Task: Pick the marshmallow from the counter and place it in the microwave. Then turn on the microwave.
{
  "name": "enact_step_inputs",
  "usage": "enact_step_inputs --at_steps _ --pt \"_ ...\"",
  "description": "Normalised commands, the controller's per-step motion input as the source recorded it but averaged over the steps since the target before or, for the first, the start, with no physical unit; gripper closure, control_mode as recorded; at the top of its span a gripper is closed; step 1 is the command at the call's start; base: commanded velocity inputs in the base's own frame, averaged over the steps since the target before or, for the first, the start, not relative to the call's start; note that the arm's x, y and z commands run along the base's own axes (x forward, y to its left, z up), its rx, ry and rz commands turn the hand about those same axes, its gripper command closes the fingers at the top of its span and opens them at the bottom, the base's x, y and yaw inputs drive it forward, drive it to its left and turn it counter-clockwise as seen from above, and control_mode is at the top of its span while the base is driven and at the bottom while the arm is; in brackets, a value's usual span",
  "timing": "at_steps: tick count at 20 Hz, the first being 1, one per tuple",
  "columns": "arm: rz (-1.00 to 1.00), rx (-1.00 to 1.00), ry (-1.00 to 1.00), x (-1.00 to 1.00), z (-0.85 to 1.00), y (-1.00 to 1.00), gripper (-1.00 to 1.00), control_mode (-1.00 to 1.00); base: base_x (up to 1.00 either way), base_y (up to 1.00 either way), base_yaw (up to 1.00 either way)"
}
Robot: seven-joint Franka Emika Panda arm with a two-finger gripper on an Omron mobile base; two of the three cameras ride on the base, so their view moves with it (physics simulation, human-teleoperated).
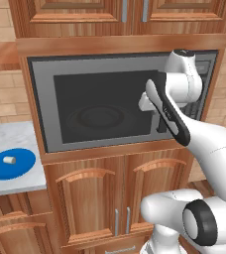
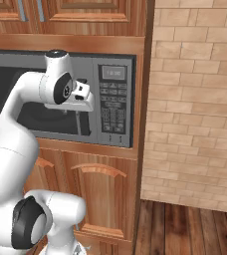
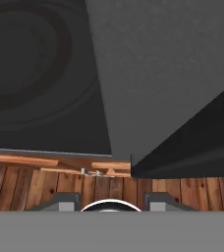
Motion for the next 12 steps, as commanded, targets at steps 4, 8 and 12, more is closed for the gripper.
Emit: enact_step_inputs --at_steps 4,8,12 --pt "0.01 0.00 -0.01 -0.03 0.00 -0.01 -1.00 -1.00 0.00 0.00 0.00" --pt "0.00 0.00 -0.04 -0.17 0.00 -0.10 -1.00 -1.00 0.00 0.00 0.00" --pt "0.00 0.00 -0.03 -0.18 0.00 -0.13 -1.00 -1.00 0.00 0.00 0.00"
